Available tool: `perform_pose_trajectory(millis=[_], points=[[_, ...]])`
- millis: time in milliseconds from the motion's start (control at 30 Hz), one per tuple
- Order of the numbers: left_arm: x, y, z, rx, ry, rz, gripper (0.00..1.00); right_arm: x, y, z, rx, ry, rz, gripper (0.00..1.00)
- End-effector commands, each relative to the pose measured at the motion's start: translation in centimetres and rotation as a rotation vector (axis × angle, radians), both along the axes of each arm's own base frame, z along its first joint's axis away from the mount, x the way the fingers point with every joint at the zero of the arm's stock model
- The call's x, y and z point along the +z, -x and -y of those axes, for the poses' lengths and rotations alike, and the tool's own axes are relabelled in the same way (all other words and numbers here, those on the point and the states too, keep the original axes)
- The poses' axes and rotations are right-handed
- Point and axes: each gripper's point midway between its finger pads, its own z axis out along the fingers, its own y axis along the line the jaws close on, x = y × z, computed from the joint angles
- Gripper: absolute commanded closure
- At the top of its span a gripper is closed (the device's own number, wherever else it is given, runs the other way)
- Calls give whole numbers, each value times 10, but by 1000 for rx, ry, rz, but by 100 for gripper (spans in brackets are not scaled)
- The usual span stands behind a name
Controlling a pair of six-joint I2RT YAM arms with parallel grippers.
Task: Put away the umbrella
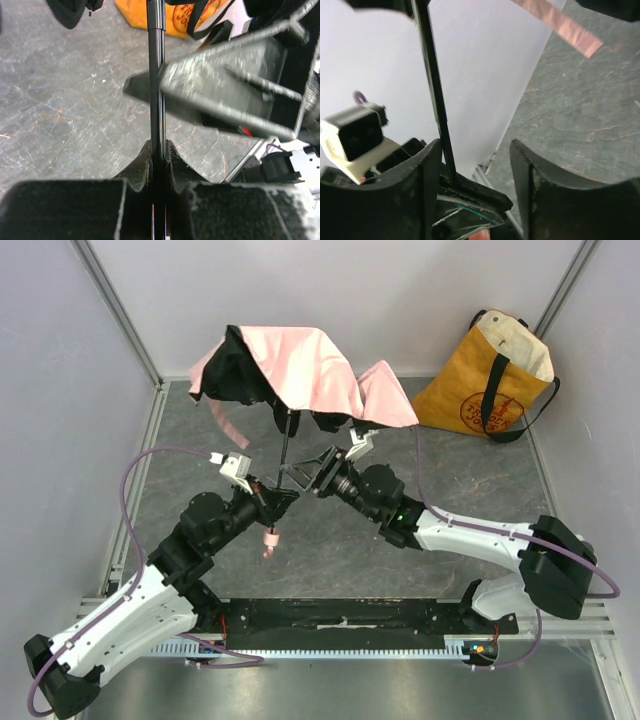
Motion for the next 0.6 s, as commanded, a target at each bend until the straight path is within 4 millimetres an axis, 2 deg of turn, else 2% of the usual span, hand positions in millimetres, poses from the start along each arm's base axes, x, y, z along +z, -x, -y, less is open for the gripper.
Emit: perform_pose_trajectory(millis=[0,67,200,333,400,467,567], points=[[62,-2,-11,51,196,195,98,6,-31,22,-58,27,-48,33],[59,0,-9,37,194,195,98,18,-42,15,-63,37,-56,32],[57,0,-7,26,179,191,99,49,-48,0,-38,-34,-9,31],[57,0,-5,12,166,183,98,66,-66,-11,-64,-55,25,31],[51,0,-5,14,149,165,98,84,-62,-15,-30,-97,63,33],[48,-1,-7,28,134,147,99,97,-55,-11,-22,-139,96,33],[49,2,-7,15,135,142,98,100,-50,4,-53,-178,124,31]])
